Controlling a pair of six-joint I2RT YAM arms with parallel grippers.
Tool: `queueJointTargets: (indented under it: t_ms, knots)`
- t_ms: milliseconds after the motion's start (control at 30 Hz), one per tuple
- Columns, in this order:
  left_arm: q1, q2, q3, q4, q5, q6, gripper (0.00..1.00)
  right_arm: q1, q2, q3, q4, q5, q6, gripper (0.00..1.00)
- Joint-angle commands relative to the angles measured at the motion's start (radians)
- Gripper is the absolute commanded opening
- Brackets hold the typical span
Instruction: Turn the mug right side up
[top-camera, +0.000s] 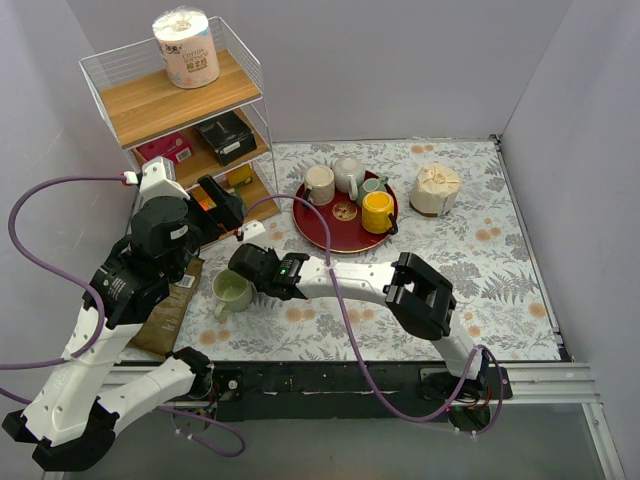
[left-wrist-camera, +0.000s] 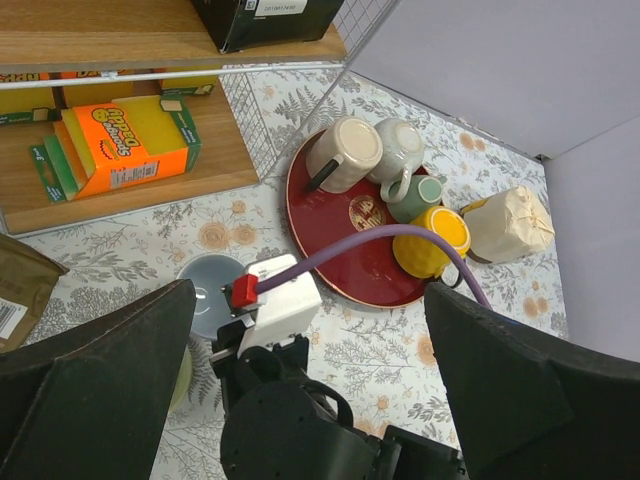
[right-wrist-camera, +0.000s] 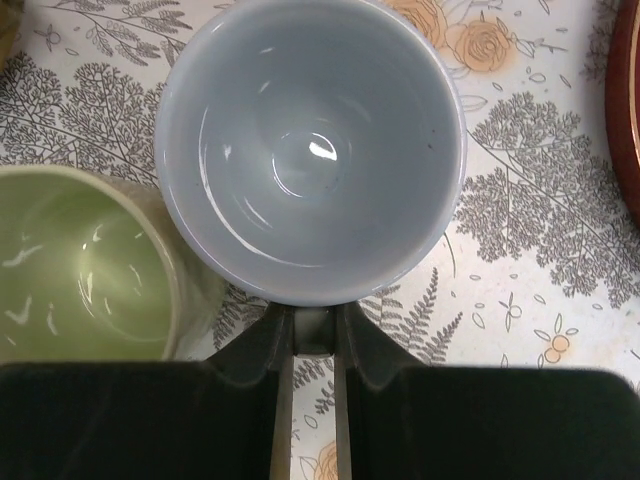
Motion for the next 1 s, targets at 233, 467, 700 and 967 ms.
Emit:
queueJointTargets:
  t_ms: [233, 467, 700, 967]
  knots:
    - [0.001, -0.007, 0.039, -0.038, 0.011, 0.008, 0.98, 0.006, 0.041, 0.142, 0.014, 0.066, -0.068, 0.16]
    - [0.001, 0.005, 0.065, -0.061, 0.011, -0.001, 0.98, 0.006, -0.026, 0.107, 0.022, 0.064, -0.061, 0.43]
    - [0.001, 0.051, 0.105, -0.078, 0.061, -0.003, 0.98, 0.007, -0.127, 0.081, 0.019, 0.029, -0.055, 0.63]
    - [0.001, 0.065, 0.088, 0.018, 0.146, 0.057, 0.98, 0.003, -0.397, -0.126, -0.007, 0.05, -0.018, 0.76]
